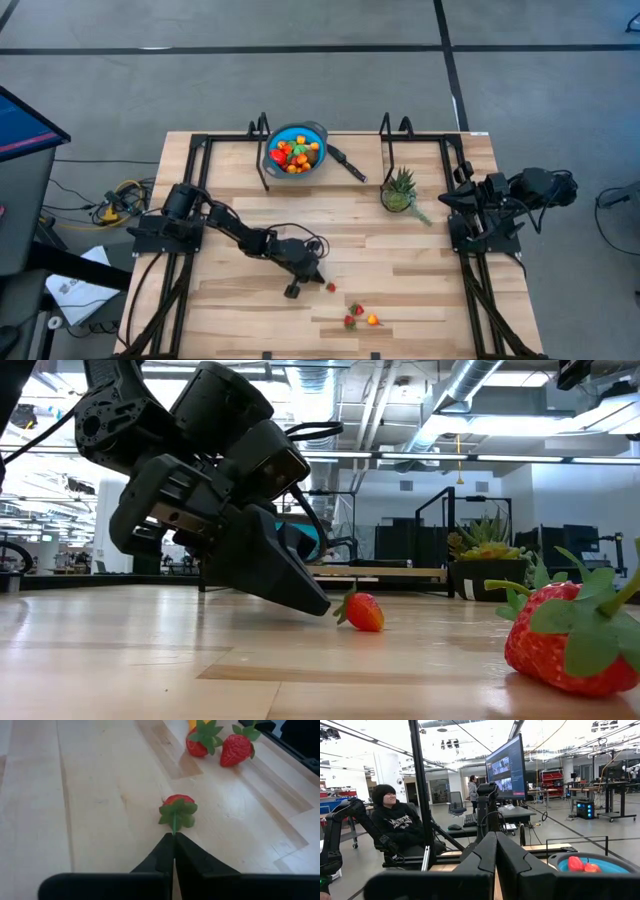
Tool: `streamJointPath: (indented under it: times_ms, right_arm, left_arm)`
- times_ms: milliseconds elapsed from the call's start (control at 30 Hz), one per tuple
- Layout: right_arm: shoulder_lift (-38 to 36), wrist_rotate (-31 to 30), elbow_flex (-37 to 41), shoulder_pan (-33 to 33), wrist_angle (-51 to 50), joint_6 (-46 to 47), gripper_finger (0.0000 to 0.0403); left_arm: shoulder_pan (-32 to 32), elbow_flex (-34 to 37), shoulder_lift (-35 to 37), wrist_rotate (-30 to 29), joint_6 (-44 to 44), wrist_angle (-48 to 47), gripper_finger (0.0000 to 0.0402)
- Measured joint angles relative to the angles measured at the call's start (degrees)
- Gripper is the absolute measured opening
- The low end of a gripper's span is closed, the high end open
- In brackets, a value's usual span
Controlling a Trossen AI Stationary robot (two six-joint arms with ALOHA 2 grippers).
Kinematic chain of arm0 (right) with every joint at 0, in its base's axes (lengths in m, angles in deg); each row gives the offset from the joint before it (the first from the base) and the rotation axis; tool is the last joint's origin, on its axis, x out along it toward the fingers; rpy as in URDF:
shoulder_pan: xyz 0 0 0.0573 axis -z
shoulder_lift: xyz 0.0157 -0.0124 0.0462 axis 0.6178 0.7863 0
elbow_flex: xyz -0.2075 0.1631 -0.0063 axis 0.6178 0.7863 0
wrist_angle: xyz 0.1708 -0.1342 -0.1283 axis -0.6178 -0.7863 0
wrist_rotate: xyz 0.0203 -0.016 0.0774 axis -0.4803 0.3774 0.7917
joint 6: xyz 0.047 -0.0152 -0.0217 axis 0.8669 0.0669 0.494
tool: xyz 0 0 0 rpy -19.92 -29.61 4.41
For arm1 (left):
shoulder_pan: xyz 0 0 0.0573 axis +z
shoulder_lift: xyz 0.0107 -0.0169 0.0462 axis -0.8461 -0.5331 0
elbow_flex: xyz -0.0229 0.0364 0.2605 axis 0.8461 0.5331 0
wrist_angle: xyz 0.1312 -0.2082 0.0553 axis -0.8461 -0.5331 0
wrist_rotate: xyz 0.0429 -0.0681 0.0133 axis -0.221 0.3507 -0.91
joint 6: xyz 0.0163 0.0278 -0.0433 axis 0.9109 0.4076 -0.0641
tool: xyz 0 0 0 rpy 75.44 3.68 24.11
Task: Pick & Place Fruit
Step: Put the strawberry into the basket
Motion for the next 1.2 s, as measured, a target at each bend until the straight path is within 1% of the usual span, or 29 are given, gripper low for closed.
streamJointPath:
  times_ms: [333, 1200]
  right_arm:
    - [0.00, 0.00, 0.01, 0.00, 0.01, 0.02, 0.0000]
    - [0.00, 0.00, 0.01, 0.00, 0.00, 0.02, 0.0000]
  left_arm:
    - [0.63, -0.13, 0.02, -0.46, 0.01, 0.41, 0.0001]
    - [3.17, -4.83, 0.04, -0.72, -0.58, 0.46, 0.0000]
